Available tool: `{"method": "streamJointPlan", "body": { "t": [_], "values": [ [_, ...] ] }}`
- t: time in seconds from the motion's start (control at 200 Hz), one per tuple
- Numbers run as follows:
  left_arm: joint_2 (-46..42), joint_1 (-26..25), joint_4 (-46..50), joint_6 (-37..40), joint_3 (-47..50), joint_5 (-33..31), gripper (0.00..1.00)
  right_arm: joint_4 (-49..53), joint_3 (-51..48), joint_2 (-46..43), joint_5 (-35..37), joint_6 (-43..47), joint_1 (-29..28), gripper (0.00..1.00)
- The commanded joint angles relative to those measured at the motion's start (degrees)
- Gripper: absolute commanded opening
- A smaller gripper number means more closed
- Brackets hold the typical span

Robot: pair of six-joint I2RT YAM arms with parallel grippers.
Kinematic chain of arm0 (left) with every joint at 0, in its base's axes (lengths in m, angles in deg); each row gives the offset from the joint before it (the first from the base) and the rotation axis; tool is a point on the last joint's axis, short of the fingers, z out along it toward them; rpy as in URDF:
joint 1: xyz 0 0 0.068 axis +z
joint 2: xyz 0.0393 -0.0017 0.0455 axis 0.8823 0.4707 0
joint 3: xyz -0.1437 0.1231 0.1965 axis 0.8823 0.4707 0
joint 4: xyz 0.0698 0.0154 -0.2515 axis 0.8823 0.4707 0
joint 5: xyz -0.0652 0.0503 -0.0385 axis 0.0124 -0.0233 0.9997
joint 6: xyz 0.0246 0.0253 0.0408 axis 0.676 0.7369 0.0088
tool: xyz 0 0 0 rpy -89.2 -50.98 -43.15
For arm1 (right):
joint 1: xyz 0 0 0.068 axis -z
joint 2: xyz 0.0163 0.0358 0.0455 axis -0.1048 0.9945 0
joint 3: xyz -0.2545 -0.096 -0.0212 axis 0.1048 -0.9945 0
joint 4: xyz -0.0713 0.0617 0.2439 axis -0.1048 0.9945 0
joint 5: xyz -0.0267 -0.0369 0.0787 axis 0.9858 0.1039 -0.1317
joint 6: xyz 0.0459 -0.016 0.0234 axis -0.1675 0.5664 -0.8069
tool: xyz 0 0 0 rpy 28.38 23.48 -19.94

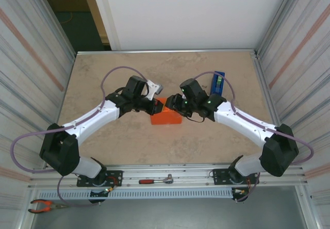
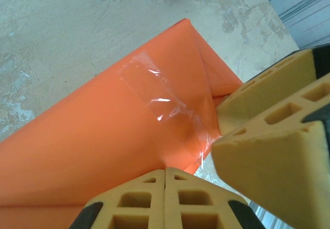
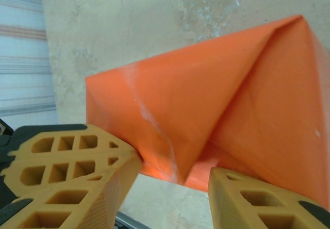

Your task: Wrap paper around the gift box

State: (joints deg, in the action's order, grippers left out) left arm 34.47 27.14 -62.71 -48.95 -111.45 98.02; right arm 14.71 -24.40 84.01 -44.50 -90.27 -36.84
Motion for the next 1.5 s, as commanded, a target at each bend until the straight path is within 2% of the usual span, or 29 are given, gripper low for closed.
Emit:
{"method": "streamJointPlan", "body": {
  "t": [0.0,0.361,0.696,0.957,1.303,1.498],
  "values": [
    [0.91,-0.51,3.96,1.18,2.2,-1.15,0.0,5.27,-1.0,-3.58,1.65,2.02,-0.32,0.48],
    [0.75,-0.46,3.87,1.17,2.29,-1.12,0.0,7.79,-1.05,-9.63,3.89,2.63,1.77,0.47],
    [0.79,-0.47,3.87,1.33,2.47,-1.32,0.0,8.83,2.47,-12.03,3.79,4.71,5.84,0.21],
    [0.64,-0.47,3.79,1.42,2.61,-1.25,0.0,11.51,4.58,-15.32,3.87,6.75,9.8,0.18],
    [0.73,-0.46,3.78,1.51,2.73,-1.32,0.0,1.46,6.05,-3.1,-3.64,6.1,5.27,0.06],
    [0.95,-0.5,3.61,1.43,2.79,-1.12,0.0,-3.27,7.18,3.11,-5.7,4.93,3.97,0.04]
  ]
}}
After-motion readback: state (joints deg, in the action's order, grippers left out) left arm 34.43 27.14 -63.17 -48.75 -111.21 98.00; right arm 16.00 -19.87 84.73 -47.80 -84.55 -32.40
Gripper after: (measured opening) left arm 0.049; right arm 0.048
